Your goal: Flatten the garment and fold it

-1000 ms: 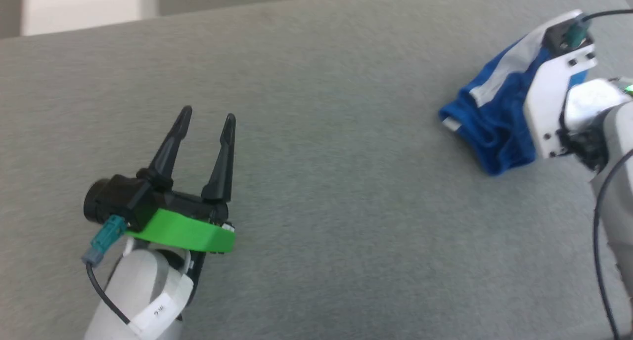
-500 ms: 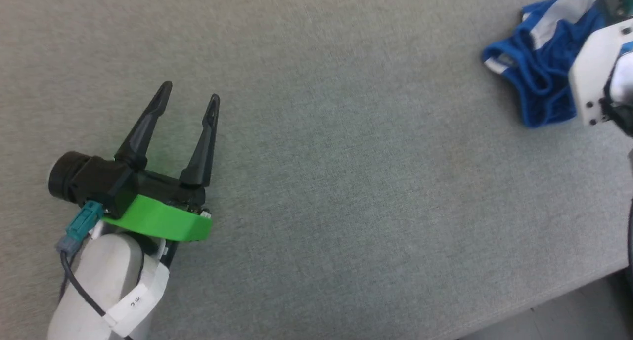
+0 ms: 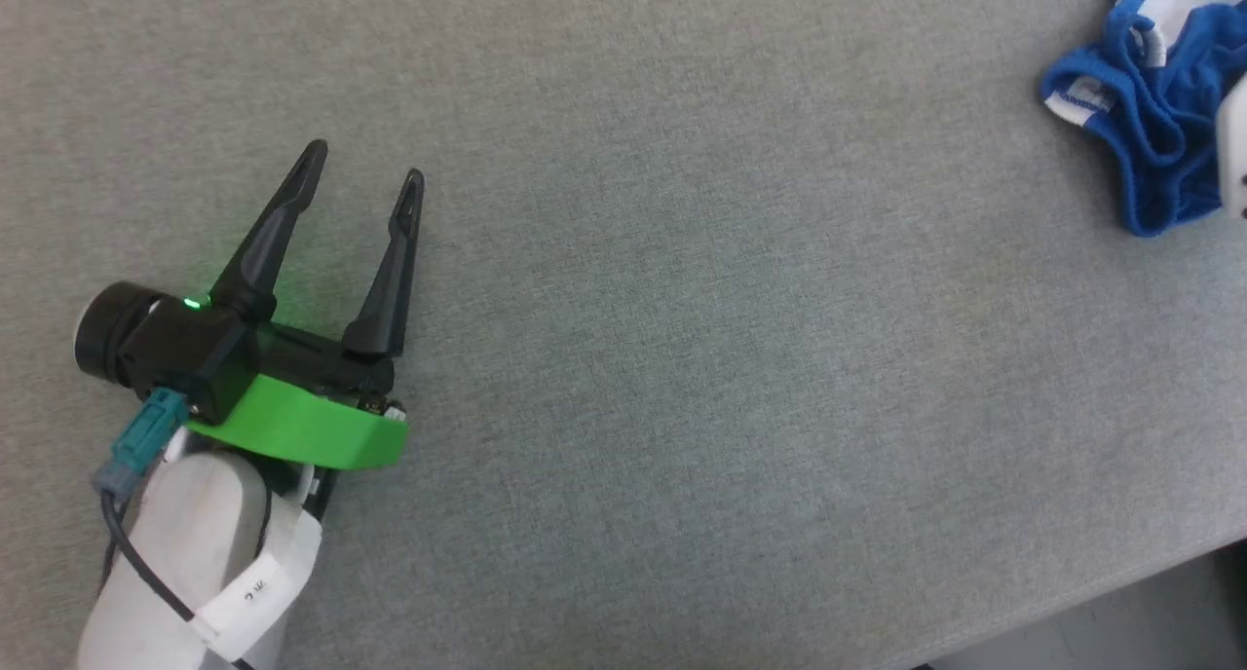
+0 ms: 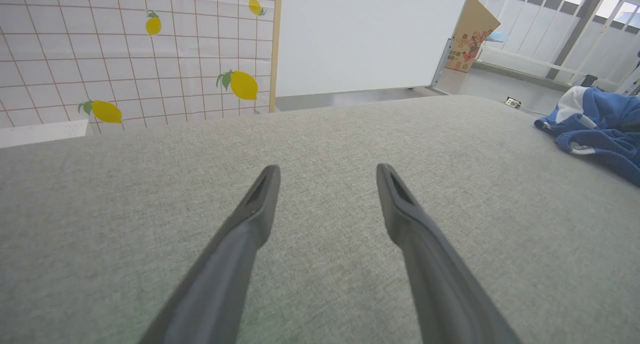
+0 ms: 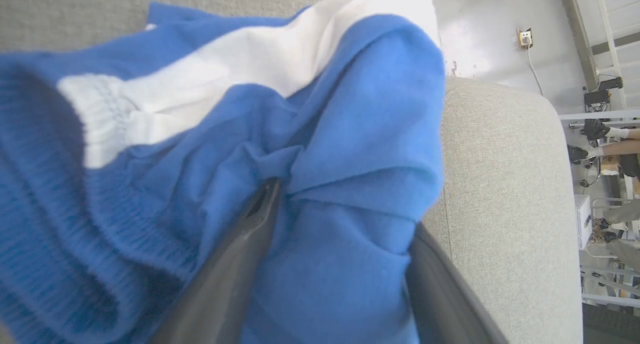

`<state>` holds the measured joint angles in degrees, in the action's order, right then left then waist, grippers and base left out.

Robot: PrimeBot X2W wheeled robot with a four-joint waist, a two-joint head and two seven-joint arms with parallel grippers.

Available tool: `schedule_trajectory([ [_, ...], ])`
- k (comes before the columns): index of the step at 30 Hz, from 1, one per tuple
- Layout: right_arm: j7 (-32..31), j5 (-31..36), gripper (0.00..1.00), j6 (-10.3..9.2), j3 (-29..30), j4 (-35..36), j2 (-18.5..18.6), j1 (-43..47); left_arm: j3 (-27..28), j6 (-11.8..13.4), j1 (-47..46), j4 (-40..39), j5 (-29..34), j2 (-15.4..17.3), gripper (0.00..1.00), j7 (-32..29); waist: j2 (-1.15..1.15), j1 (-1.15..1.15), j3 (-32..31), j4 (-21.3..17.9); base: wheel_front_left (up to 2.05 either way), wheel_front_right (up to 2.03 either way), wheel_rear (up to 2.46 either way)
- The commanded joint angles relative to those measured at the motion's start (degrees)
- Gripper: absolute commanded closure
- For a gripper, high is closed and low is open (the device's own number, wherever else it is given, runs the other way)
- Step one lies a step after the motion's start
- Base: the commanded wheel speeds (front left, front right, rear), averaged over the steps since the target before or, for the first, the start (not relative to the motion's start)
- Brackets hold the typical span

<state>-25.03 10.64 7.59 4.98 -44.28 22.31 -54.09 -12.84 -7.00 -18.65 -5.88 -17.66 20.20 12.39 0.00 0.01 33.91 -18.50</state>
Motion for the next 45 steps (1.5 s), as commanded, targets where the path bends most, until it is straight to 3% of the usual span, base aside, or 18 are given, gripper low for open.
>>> schedule_trajectory([
  [1,1.8,0.6,0.0,-0.1,1.0,-0.3,-0.1,-0.2,-0.1,0.2,0.3,0.9,-0.5,-0.2,0.0,0.7,0.0,-0.01,-2.2,1.3,0.0,0.0,0.0],
  [13,16.3,-3.4,0.0,-0.1,6.7,2.9,-0.5,9.1,0.2,0.1,3.8,7.3,-2.7,-6.8,0.0,2.6,0.0,-0.01,-15.6,7.3,0.0,0.0,0.0],
  [21,26.6,-12.5,0.0,-0.1,6.8,13.6,-3.9,20.9,3.7,-0.2,8.3,9.1,-2.7,-11.6,0.0,2.6,0.0,-0.01,-22.9,12.0,0.0,0.0,0.0],
  [28,35.4,-15.9,0.0,-0.1,9.7,26.1,-10.5,33.7,5.5,-0.4,11.2,11.3,-2.3,-14.8,0.0,2.6,0.0,-0.01,-27.4,16.8,0.0,0.0,0.0],
  [36,39.0,-14.3,0.0,-0.1,9.3,37.7,-17.9,46.7,4.7,-0.5,13.5,13.1,-2.7,-16.2,0.0,2.6,0.0,-0.01,-31.0,20.8,0.0,0.0,0.0],
  [45,39.9,-14.5,0.0,-0.1,6.7,42.7,-19.4,55.2,4.6,-0.5,16.0,14.3,-1.7,-16.6,0.0,2.6,0.0,-0.01,-32.7,22.7,0.0,0.0,0.0],
])
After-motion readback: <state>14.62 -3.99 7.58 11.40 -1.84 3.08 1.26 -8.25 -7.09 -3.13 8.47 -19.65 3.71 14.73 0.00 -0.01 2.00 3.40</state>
